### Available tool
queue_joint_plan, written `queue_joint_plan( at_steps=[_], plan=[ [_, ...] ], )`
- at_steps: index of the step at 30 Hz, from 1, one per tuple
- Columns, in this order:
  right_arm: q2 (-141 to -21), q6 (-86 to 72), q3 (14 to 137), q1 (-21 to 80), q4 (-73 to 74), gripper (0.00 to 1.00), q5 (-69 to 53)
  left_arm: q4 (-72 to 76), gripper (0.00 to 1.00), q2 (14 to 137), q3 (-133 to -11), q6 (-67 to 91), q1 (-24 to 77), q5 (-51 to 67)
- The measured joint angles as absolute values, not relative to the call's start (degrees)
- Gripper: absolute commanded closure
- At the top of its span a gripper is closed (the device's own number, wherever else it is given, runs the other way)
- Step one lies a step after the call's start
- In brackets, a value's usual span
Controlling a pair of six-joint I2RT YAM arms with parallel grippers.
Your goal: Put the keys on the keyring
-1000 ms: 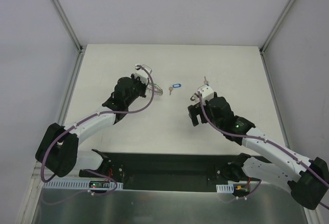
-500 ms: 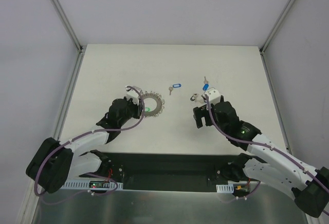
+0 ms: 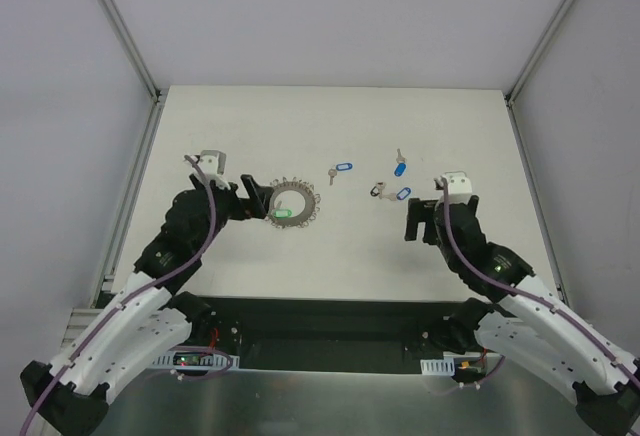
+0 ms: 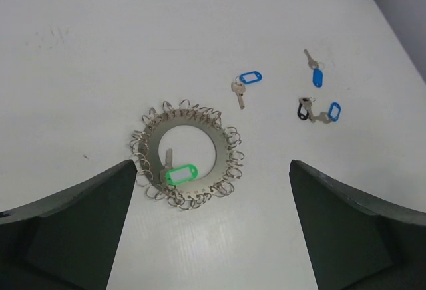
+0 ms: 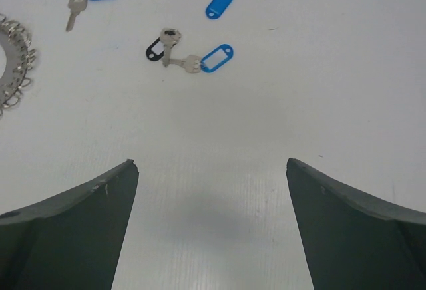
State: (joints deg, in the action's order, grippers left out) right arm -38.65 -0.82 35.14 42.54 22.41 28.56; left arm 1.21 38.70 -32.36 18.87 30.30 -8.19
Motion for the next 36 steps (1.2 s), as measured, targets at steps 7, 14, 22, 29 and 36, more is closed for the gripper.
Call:
queue_joint_plan(
  at_steps=[7,14,22,29,36],
  plan=[
    [-34.06,-11.42,41.36,42.35,36.53,0.04,44.73,-11.70,0.01,26.46,-38.96,20.18,30.30,-10.83],
    [-29.08,-16.58,42.35,42.22,46.37,0.04,54.28,-16.58,0.01,17.26,-39.40,16.38,30.30,-16.93],
    [-27.27,-20.88,44.01,42.19,53.87,0.04,57.67,-20.03,0.01,11.53,-36.64,13.02,30.30,-21.98],
    [-27.27,-24.08,44.80,42.19,57.82,0.04,57.54,-22.15,0.01,9.76,-34.70,11.68,30.30,-21.89],
    [-27.24,-25.41,44.77,42.19,59.00,0.04,56.25,-23.07,0.01,8.86,-34.70,11.25,30.30,-21.47]
  ],
)
